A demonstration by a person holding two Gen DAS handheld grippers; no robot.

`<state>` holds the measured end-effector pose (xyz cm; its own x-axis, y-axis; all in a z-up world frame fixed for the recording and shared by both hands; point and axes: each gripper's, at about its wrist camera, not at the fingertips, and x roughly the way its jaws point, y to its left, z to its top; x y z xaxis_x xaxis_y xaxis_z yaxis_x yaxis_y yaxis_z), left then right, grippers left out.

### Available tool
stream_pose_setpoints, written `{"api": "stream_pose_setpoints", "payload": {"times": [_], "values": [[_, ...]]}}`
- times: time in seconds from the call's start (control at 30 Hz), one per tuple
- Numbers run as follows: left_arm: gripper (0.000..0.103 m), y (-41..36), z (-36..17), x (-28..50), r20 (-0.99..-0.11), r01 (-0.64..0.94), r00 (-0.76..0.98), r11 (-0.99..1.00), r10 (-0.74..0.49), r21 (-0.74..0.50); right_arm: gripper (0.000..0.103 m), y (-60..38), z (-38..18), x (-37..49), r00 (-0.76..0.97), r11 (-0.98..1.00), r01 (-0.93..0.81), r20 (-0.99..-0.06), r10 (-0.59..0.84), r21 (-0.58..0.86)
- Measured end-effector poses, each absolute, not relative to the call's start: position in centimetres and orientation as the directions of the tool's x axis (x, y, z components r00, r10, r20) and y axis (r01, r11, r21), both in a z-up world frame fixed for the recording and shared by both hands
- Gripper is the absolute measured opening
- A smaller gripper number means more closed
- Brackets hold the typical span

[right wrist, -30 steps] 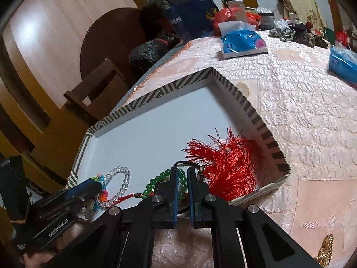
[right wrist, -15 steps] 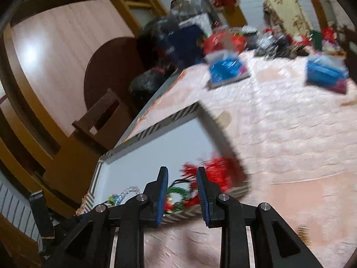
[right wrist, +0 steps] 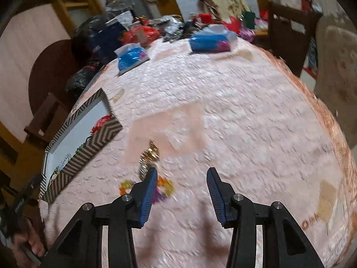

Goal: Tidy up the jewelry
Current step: 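Withdraw both tools from the tray toward the colorful bead bracelet and gold watch, then grasp the colorful acrylic bead bracelet with the left tool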

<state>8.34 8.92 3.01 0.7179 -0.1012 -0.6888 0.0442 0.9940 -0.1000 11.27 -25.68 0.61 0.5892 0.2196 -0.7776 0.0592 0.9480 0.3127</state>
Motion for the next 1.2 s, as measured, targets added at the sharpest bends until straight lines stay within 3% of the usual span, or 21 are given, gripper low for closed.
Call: {"api": "stream_pose_setpoints", "payload": {"times": [0.23,0.33,0.43,0.6,0.77,0.9,0.93,1.0,1.03,1.2], "values": [[0.061,4.2,-1.7,8.1,-0.758,0.095,0.638,0.991,-0.131,-0.091,0.045,-24.9,0.9,9.8,0.632,0.954,0.073,-0.754,0.181,0.290],[0.061,2.8,-1.7,8.0,-0.761,0.122,0.631,0.988,-0.152,-0.097,0.045,-23.5,0.4,10.4,0.621,0.971,0.064,-0.771,0.142,0.230],[0.061,0.4,-0.8,8.3,-0.746,0.204,0.632,0.974,-0.211,-0.103,0.045,-24.8,-0.4,11.0,0.606,0.965,0.166,-0.793,0.062,0.202],[0.061,-5.0,-0.1,10.4,-0.728,0.381,0.575,0.910,-0.372,-0.164,0.045,-28.2,-0.5,10.8,0.621,0.913,0.287,-0.782,0.054,0.291],[0.061,-9.1,-0.9,12.0,-0.741,0.506,0.506,0.848,-0.441,-0.159,0.045,-30.2,-0.9,10.5,0.628,0.861,0.344,-0.773,0.086,0.375],[0.061,-10.8,-1.5,12.2,-0.747,0.540,0.514,0.835,-0.422,-0.101,0.045,-30.3,-1.1,10.6,0.624,0.853,0.340,-0.773,0.110,0.396],[0.058,-10.9,-1.5,12.2,-0.747,0.539,0.514,0.836,-0.422,-0.101,0.045,-30.2,-1.1,10.7,0.623,0.854,0.337,-0.774,0.112,0.396],[0.019,-10.9,-1.7,12.3,-0.754,0.532,0.506,0.840,-0.418,-0.109,0.045,-30.1,-1.2,10.7,0.622,0.857,0.334,-0.775,0.114,0.393],[0.009,-10.8,-2.2,12.4,-0.771,0.528,0.485,0.841,-0.413,-0.118,0.045,-30.0,-1.1,10.8,0.621,0.859,0.330,-0.776,0.115,0.391],[0.008,-8.8,-2.1,11.0,-0.771,0.523,0.494,0.846,-0.402,-0.106,0.045,-30.0,-1.3,10.9,0.616,0.861,0.328,-0.779,0.115,0.387]]}}
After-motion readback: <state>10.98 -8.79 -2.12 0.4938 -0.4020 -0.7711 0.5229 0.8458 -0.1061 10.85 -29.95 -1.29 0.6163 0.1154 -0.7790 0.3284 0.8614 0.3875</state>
